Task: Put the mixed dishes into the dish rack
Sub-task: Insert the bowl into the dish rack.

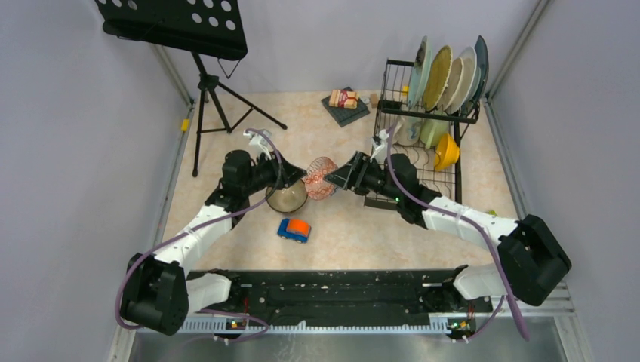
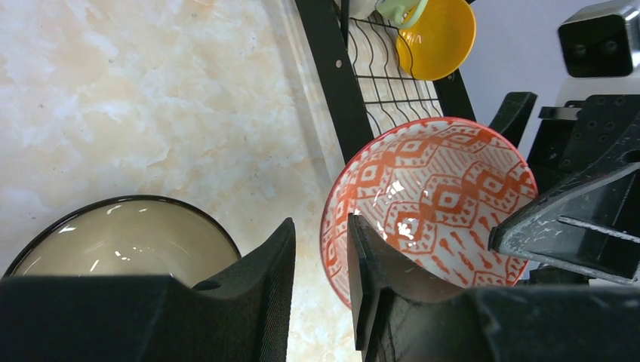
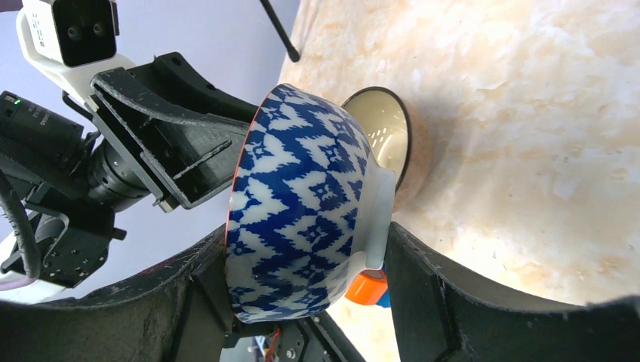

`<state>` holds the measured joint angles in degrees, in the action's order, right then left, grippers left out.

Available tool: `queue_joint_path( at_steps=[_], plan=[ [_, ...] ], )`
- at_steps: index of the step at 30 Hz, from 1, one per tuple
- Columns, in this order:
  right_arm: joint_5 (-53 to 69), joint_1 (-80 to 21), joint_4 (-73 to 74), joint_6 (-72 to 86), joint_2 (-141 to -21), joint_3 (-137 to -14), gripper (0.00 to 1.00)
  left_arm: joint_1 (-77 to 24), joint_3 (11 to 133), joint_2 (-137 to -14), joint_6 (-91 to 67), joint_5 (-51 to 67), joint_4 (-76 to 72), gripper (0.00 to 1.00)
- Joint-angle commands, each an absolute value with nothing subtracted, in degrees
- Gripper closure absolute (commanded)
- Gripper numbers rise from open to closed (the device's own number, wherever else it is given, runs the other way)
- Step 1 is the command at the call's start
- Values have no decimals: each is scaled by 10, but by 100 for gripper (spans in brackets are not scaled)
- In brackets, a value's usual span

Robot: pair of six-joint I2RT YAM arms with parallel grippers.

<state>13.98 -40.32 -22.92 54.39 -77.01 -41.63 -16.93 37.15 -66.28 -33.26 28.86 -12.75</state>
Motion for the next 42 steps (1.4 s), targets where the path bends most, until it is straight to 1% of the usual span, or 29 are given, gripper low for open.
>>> queue_joint_path(
  at_steps=[1,9,18,21,25,29,42],
  plan=[
    [94,-394,-207,505,-715,-451,65,-168,380,-647,-325,281,-134,65],
    [42,-348,-88,435,-646,-453,67,-167,381,-639,-319,268,-122,65],
    [56,-231,21,377,-546,-431,68,-168,379,-642,-316,263,-117,64],
    [56,-195,60,340,-533,-437,71,-167,380,-642,-313,261,-114,64],
    [33,-160,128,267,-538,-464,71,-168,381,-640,-307,256,-105,65],
    [21,-136,156,225,-557,-477,71,-168,379,-637,-303,243,-100,64],
    [-87,-124,136,135,-641,-509,73,-168,376,-620,-276,215,-69,64]
  ],
)
